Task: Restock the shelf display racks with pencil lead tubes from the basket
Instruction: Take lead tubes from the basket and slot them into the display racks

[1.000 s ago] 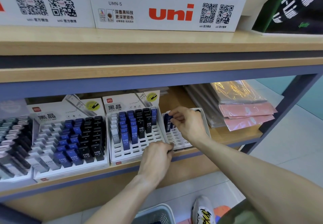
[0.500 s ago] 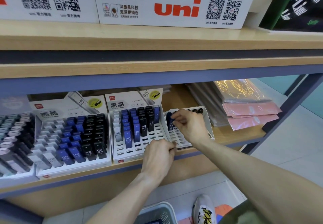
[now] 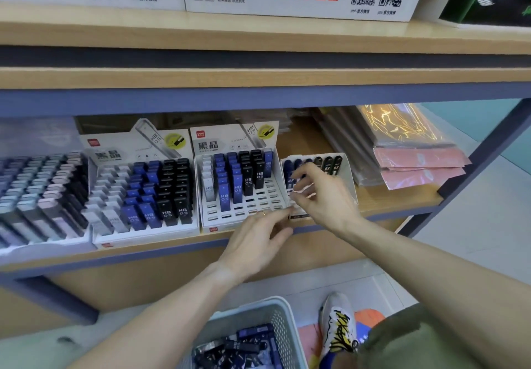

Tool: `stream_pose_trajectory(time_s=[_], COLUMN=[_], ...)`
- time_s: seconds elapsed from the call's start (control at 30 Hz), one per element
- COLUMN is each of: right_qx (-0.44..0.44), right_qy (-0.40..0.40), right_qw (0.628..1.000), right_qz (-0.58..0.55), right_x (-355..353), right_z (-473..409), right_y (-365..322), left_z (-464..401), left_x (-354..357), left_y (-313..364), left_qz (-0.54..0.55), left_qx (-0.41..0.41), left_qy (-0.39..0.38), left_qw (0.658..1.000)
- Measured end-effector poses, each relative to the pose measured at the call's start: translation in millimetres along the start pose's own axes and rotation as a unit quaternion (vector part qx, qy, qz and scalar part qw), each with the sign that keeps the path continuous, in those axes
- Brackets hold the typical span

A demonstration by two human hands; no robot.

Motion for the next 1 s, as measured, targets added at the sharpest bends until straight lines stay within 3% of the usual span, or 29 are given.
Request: stream_pose_trajectory(time_s=[0.13, 0.27, 0.4, 0.47, 0.7, 1.0], right_qx=[-0.016, 0.0, 0.062, 0.084, 0.169, 0.143], right_qy=[-0.083, -0.224, -0.425, -0.473, -0.462, -0.47], right_qw=[0.995, 0.974, 0.902, 0.876, 0.871, 0.869], right_qz=[-0.047, -0.038, 0.041, 0.04, 0.01, 0.057], right_x=[25, 81, 162, 196, 268, 327], right_z=[57, 139, 212, 228, 229, 227], right_y=[-31, -31, -7, 5, 29, 51], left_z=[42, 97, 151, 174, 206, 216], left_x=[-7, 19, 61, 77, 114, 166], left_y=[-2, -31, -92, -122, -175, -216], left_qz=[-0.069, -0.157, -0.158, -0.161, -0.129, -0.137], left_qx=[0.002, -0.037, -0.127, -0.175, -0.279, -0.306], left_qy=[-0.039, -0.177, -0.294, -0.321, -0.306, -0.303], left_qw=[0.997, 0.971, 0.934, 0.917, 0.901, 0.892])
Point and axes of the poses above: each hand's wrist, its own z-axis away from the middle knuckle, its own x-axis out of the palm, y = z × x, the point moved 5 cm from there along -z, towards the middle knuckle, and after that the axes turned 3 degrees about -x, right-handed, at the moved point
